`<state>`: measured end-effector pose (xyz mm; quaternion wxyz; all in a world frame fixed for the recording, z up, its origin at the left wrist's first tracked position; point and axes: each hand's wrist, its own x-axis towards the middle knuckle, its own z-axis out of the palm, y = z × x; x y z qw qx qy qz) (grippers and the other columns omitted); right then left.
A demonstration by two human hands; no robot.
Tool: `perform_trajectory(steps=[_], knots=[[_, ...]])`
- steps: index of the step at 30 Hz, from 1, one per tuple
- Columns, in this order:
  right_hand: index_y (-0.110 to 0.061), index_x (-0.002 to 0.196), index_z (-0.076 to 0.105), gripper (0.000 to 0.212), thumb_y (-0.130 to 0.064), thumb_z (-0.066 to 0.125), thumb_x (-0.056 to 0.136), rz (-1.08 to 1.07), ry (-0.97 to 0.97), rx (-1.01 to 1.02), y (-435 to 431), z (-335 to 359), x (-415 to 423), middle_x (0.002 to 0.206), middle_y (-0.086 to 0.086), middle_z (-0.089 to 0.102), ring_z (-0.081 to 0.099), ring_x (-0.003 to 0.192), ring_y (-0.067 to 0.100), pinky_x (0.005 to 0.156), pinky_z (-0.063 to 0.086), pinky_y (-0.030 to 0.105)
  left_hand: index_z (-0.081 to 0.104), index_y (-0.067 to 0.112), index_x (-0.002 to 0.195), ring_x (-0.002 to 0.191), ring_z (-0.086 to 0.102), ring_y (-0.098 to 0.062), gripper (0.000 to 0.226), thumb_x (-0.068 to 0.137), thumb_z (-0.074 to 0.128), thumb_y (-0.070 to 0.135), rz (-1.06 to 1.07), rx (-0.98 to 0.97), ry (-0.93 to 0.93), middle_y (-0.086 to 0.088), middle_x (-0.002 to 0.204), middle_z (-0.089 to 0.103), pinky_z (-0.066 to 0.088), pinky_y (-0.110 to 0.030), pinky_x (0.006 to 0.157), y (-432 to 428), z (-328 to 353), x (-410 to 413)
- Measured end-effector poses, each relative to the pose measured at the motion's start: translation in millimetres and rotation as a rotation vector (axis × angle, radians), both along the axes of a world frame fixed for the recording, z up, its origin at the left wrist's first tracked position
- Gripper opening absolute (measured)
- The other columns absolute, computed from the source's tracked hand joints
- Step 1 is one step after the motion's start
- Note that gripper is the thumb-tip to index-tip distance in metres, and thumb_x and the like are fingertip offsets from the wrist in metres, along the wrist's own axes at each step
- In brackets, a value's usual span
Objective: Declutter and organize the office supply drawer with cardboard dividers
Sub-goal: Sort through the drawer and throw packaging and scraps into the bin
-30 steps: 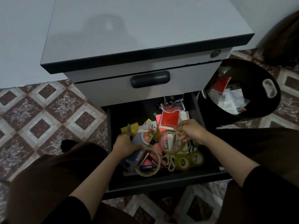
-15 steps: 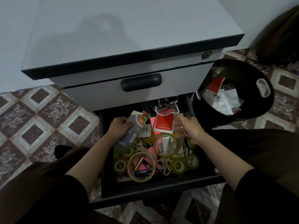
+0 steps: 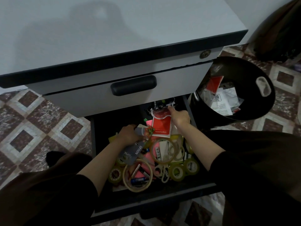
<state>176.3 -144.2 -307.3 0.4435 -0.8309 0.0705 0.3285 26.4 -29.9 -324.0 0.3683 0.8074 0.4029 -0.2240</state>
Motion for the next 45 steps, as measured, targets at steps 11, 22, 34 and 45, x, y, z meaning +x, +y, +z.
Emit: perform_trajectory(steps=[11,22,34,45], knots=[[0.002,0.107,0.062,0.046,-0.038,0.066,0.084,-0.073,0.102,0.014,32,-13,13,0.11,0.019,0.065,0.063,0.099,0.034,0.089,0.052,0.046,0.056,0.012,0.123,0.098,0.061,-0.025,0.059,0.074,0.075,0.039,0.093,0.205,-0.021,-0.012,0.113,0.062,0.042,-0.026,0.066,-2,-6,-8],[-0.003,0.082,0.061,0.033,-0.028,0.079,0.071,-0.092,0.189,0.052,43,-20,16,0.095,0.014,0.067,0.067,0.085,0.03,0.082,0.056,0.043,0.065,0.01,0.1,0.092,0.06,-0.023,0.039,0.073,0.076,0.037,0.174,0.253,-0.003,-0.01,0.106,0.062,0.045,-0.028,0.063,-4,0,-14],[-0.001,0.081,0.056,0.027,-0.014,0.078,0.073,-0.014,0.233,0.074,38,-17,10,0.091,0.017,0.069,0.069,0.08,0.03,0.079,0.057,0.044,0.054,0.004,0.113,0.088,0.064,-0.026,0.058,0.07,0.079,0.035,0.3,0.096,-0.061,-0.013,0.099,0.066,0.054,-0.034,0.073,3,1,-30],[0.001,0.107,0.053,0.066,-0.036,0.085,0.063,0.029,0.211,0.057,47,-9,5,0.107,0.016,0.065,0.066,0.093,0.03,0.083,0.055,0.041,0.053,0.003,0.114,0.088,0.064,-0.027,0.058,0.07,0.08,0.031,0.297,0.074,-0.089,-0.014,0.101,0.065,0.053,-0.035,0.074,8,0,-33]])
